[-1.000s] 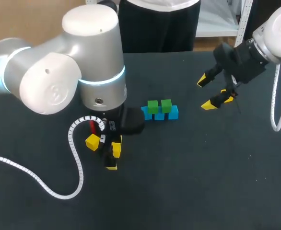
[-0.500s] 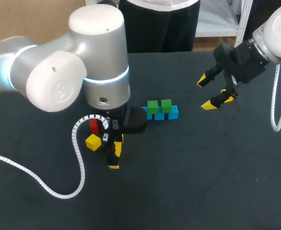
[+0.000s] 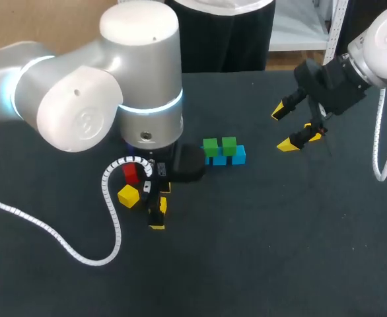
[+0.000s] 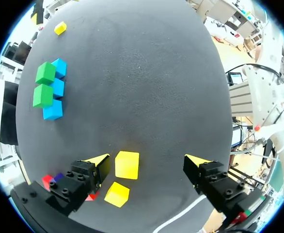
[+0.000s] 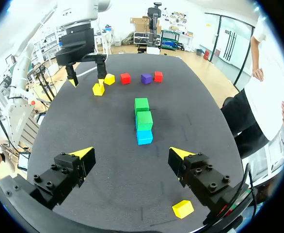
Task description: Place the blue cubes, place green cubes on the blue cubes, place the yellow cubes on the green cubes, then place the red cubes on the yellow cubes, and place purple cube on the red cubes.
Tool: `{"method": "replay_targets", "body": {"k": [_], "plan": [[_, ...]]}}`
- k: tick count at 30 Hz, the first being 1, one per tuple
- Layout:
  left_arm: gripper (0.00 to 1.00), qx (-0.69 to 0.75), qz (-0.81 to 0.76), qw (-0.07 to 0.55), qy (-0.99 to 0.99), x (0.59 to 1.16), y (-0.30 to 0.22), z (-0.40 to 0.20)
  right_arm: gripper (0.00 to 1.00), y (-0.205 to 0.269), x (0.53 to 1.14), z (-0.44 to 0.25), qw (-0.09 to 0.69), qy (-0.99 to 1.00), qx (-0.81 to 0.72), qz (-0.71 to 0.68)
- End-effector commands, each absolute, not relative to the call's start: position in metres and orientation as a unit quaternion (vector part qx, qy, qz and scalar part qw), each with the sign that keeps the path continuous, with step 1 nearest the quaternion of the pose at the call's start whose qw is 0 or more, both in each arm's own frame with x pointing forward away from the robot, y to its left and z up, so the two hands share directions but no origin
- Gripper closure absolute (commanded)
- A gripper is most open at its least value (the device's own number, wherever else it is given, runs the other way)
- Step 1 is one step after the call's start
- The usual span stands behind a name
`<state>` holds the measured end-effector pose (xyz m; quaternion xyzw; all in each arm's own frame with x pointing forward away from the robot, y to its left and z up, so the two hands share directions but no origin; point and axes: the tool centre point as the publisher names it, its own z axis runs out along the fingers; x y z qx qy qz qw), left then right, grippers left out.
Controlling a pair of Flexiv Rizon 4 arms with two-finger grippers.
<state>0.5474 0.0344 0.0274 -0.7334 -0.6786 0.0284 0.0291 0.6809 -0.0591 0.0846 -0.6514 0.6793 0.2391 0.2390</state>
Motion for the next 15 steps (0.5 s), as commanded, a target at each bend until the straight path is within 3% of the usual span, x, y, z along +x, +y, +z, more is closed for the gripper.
{"method": "replay_targets", "body": {"k": [1,15], "plan": [[0.00,-0.735,0.031,0.034,-0.676,0.556,0.033,0.024,0.00,-0.059,0.680,0.085,0.240,0.679,-0.651,0.239],[0.00,-0.716,0.041,0.031,-0.696,0.557,0.040,0.013,0.00,-0.059,0.680,0.085,0.240,0.679,-0.651,0.239]]}}
